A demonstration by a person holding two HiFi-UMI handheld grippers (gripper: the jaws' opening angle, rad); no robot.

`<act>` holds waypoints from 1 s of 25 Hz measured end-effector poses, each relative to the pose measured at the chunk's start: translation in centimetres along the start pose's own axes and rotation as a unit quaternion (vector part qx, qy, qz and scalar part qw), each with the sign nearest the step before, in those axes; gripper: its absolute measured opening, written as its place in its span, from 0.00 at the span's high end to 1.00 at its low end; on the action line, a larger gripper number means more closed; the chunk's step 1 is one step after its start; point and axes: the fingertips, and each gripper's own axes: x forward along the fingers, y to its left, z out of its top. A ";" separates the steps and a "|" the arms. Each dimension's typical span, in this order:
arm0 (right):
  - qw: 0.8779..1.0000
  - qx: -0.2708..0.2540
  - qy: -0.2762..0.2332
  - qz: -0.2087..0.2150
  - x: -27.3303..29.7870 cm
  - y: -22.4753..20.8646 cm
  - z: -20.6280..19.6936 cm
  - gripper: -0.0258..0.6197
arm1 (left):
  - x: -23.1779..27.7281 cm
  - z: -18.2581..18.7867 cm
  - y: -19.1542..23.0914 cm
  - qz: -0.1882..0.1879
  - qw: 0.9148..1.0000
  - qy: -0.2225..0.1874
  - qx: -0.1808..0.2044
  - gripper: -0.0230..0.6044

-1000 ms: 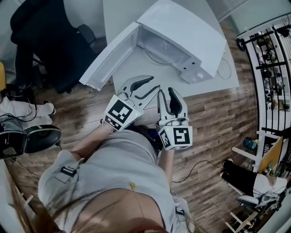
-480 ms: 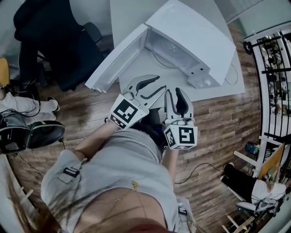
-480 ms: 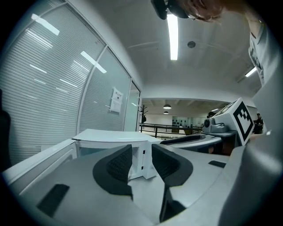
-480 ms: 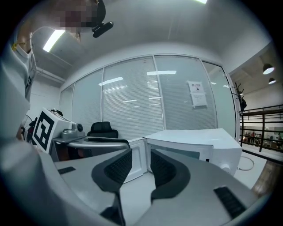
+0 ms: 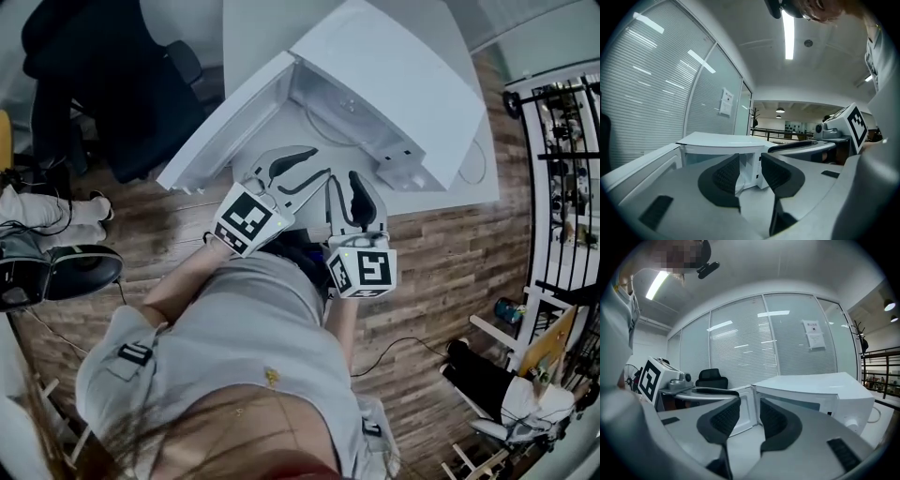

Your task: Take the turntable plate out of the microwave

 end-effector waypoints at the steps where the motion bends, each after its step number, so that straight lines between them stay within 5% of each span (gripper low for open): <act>1: 1.000 0.001 0.001 0.000 0.3 -0.4 0.0 0.77 | 0.5 -0.1 0.3 0.000 1.000 0.002 -0.002 0.73; 25: 0.998 0.038 0.058 -0.003 6.6 -5.5 -4.0 0.77 | 6.5 -4.3 5.6 0.039 0.997 0.056 -0.043 0.73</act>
